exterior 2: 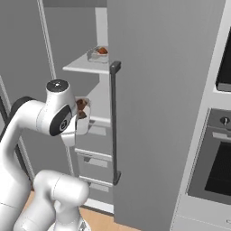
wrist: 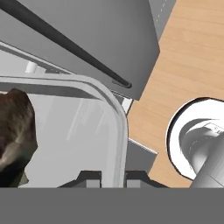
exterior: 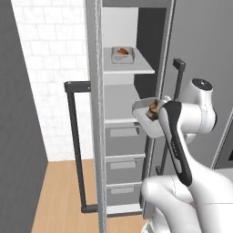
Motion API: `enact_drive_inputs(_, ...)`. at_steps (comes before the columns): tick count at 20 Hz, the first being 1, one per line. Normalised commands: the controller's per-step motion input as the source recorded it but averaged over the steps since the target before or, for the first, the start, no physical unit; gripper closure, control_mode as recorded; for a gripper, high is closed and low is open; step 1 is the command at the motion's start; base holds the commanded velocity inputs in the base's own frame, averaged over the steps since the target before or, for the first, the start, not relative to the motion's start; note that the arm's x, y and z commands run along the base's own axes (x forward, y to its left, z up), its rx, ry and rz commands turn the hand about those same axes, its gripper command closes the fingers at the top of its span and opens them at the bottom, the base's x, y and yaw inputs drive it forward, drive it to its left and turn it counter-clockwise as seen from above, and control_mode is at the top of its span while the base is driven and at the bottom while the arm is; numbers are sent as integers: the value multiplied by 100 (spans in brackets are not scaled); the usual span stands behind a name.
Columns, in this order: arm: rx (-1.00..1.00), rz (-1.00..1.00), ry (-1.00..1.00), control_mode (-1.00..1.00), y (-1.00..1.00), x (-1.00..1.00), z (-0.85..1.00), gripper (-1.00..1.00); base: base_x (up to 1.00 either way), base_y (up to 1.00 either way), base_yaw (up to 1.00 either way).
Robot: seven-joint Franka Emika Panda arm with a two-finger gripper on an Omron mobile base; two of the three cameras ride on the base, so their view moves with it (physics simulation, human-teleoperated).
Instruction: Take the meat container that has the steak and place it on the second highest rack of the freezer. Then take the vegetable container that has the bell pepper and garlic and place it on the highest rack of the freezer.
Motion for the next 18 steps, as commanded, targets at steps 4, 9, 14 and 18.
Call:
enact_drive_inputs(4, 0, 0, 0, 100, 0, 0, 0, 100, 34, 30, -7)
enact_drive_inputs(9, 0, 0, 0, 100, 0, 0, 0, 100, 33, 39, -7)
enact_drive_inputs(14, -1, -1, 0, -100, 1, 7, 0, 100, 24, 5, -6)
enact_drive_inputs(18, -5, -5, 0, -100, 25, 51, -18, 100, 0, 0, 0)
